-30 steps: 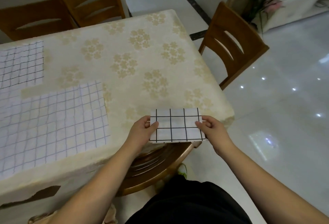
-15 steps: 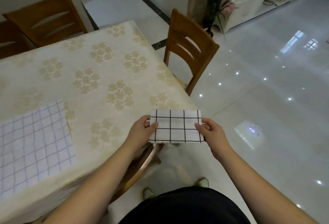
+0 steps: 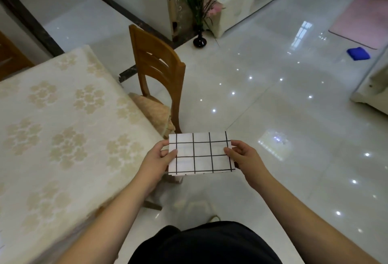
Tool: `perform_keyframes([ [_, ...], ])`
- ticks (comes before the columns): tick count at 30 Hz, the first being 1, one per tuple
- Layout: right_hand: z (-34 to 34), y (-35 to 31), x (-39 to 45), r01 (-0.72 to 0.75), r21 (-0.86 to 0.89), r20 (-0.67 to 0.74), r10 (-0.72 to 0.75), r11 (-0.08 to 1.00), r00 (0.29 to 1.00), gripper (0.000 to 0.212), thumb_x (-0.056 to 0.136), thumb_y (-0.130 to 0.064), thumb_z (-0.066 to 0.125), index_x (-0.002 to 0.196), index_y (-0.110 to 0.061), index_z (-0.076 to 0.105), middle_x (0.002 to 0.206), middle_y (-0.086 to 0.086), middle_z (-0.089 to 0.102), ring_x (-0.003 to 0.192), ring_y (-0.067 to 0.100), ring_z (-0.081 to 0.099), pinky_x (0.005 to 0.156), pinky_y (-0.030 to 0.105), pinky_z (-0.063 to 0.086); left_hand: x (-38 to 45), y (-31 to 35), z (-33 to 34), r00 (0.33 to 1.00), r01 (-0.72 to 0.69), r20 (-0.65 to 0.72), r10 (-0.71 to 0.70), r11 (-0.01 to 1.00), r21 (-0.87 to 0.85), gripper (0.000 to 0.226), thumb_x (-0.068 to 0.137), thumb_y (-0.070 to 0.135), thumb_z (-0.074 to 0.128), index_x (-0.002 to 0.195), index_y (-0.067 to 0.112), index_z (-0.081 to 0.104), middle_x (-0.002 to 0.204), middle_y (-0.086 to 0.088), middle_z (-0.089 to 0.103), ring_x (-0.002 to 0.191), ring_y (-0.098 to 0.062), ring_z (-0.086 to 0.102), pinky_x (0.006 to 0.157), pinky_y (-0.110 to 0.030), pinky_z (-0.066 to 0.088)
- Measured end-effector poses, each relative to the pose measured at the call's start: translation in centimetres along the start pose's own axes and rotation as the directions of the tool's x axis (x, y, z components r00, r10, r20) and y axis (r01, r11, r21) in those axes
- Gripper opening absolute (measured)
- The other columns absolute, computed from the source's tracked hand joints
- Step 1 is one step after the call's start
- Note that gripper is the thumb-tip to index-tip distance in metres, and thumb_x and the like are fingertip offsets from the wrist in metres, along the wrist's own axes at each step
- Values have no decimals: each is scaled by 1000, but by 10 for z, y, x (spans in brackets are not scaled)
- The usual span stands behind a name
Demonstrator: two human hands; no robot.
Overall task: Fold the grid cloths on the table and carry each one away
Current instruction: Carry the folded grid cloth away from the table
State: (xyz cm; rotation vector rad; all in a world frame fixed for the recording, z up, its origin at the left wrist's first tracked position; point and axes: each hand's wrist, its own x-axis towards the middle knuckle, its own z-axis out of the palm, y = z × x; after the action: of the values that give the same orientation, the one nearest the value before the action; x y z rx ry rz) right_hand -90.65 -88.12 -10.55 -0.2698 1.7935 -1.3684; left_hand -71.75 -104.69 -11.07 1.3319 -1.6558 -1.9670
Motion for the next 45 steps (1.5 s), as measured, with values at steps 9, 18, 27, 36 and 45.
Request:
perform_keyframes([
  [9,-25,-23,46,22,6,38,-22,1000,999,14,93,-16,63,107,-17,68,66,-8,65,61,7,61,53,15,44,51,28,26,998,-57,31,53,990,127,30,91,15,66,117,28,60,97,-4,76,91,-24,73,89,-48,55],
  [18,-32,-61,138,28,-182,-10,-30,983,1000,27,91,-19,67,116,-17,58,50,-15,39,53,0,47,62,14,46,147,53,24,998,-20,63,12,992,127,55,69,52,76,119,36,60,93,-21,70,91,-36,69,91,-59,51],
  [27,-12,-119,209,58,-189,19,-56,980,998,18,92,-17,66,110,-16,63,50,-14,34,51,2,45,62,16,46,215,118,8,995,-89,70,75,970,228,35,89,28,69,120,37,57,94,-4,75,84,-24,73,77,-49,60],
  [36,-12,-152,282,116,-265,38,-110,957,993,23,90,-19,68,111,-17,60,53,-12,35,56,6,43,65,19,46,271,160,9,993,-114,30,110,951,288,38,90,18,67,124,30,54,87,14,72,82,-3,71,72,-21,59],
  [45,-35,-188,390,76,-189,113,-55,979,992,25,88,-20,70,112,-19,63,67,-1,59,74,15,62,80,33,51,352,192,40,998,-44,-38,55,967,252,43,89,20,69,128,29,54,101,9,74,95,-9,70,85,-37,59],
])
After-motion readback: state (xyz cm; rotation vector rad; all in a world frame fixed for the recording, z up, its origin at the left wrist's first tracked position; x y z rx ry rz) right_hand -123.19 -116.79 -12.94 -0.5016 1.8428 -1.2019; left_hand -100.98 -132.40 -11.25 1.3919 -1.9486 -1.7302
